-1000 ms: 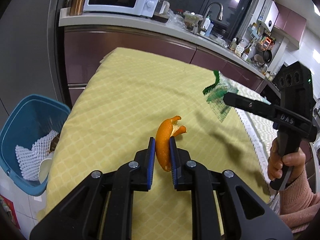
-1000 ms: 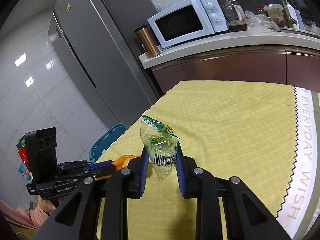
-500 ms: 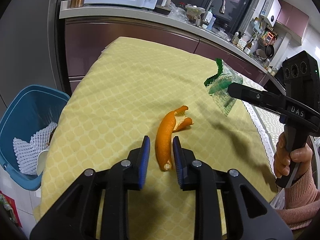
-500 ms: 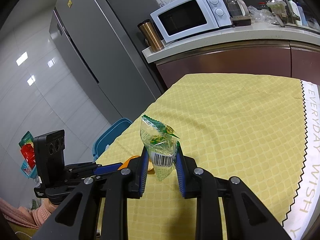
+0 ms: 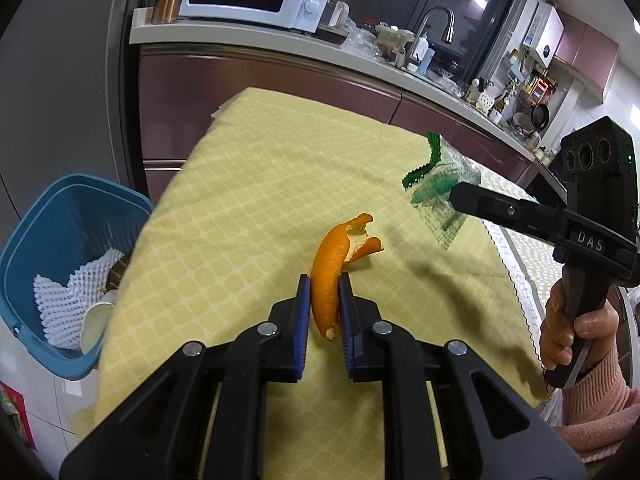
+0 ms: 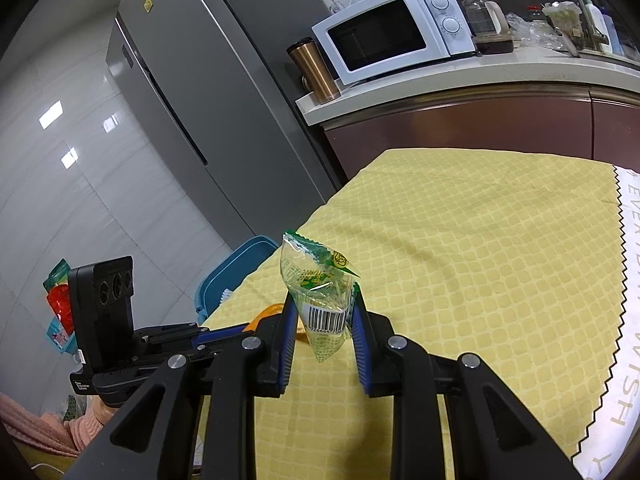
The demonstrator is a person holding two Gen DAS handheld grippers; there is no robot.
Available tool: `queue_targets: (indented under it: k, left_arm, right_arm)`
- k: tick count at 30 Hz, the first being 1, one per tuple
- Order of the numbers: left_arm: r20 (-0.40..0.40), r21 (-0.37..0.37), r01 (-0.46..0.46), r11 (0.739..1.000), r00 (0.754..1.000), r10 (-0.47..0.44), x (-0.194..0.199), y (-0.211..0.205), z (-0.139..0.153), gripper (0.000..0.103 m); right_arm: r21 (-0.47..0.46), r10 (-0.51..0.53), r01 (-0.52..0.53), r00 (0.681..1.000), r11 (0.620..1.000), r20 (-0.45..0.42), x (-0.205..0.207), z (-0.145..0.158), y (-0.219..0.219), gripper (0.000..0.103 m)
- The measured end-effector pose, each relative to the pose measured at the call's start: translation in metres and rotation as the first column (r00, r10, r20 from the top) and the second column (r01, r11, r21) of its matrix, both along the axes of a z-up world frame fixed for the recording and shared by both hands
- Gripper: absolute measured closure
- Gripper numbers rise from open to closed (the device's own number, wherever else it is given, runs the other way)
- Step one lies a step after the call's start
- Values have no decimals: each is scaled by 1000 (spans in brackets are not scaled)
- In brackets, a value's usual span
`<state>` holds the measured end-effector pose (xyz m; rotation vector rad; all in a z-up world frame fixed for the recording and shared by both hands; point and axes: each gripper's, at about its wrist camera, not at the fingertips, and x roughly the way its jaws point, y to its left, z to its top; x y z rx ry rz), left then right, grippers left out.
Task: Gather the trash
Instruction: 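Carry the orange peel and green wrapper with both tools toward the blue bin, then hold the peel and wrapper with both tools above the bin opening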
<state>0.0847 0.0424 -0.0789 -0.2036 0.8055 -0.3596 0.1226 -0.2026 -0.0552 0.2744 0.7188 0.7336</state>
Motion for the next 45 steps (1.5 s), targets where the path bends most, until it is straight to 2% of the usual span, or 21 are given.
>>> queue_targets:
  k: [21, 45]
  left_arm:
    - [57, -8, -101, 995, 993, 101, -16, 50, 20, 89]
    - [87, -19, -232, 973, 969, 233, -29, 111, 31, 89]
  right_arm:
    - [1, 87, -87, 996, 996, 13, 3, 11, 46, 79]
    - [-17, 197, -197, 980, 980, 13, 7, 7, 106, 79]
